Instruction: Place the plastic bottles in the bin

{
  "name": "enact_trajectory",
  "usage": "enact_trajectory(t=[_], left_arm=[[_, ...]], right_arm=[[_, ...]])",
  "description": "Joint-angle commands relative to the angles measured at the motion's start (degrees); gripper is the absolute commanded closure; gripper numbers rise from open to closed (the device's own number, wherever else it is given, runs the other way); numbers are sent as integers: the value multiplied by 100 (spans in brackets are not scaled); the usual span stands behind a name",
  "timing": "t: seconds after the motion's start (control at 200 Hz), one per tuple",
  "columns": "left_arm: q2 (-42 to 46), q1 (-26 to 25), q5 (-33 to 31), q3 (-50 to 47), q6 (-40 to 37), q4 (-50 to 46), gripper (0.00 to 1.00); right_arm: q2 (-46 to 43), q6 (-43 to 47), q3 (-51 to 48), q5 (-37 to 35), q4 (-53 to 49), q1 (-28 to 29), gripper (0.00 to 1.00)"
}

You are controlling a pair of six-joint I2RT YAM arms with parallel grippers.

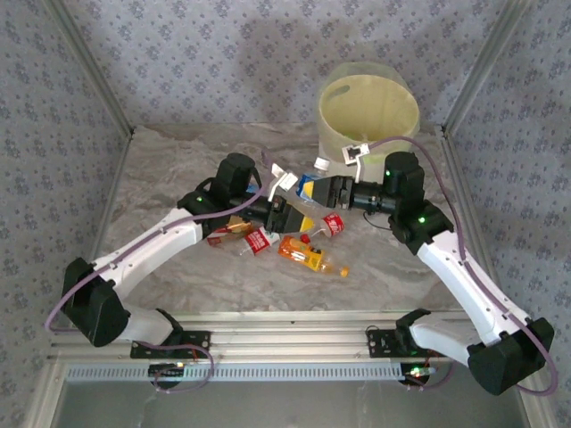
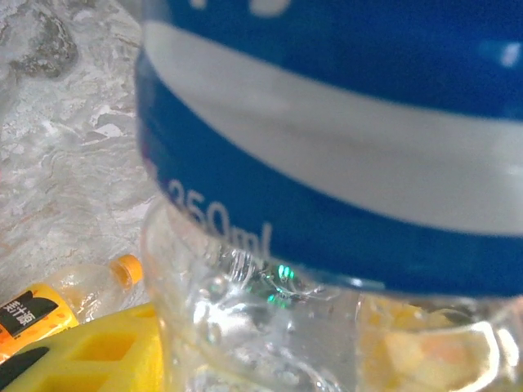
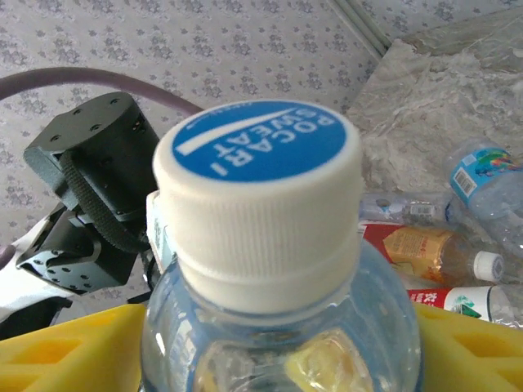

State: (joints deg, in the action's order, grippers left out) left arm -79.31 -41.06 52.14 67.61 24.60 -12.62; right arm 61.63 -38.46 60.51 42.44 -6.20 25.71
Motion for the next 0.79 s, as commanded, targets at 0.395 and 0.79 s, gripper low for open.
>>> enact_trajectory(t=[0.395,0.79], left_arm=[[-32,31,-113,717,-700,-372,0],[579,7,-1354,159,-1403,310,0]], right_arm=[[-410,190,353,-357,-751,-178,42],[-859,812,912,-1720,-1940,-566,40]])
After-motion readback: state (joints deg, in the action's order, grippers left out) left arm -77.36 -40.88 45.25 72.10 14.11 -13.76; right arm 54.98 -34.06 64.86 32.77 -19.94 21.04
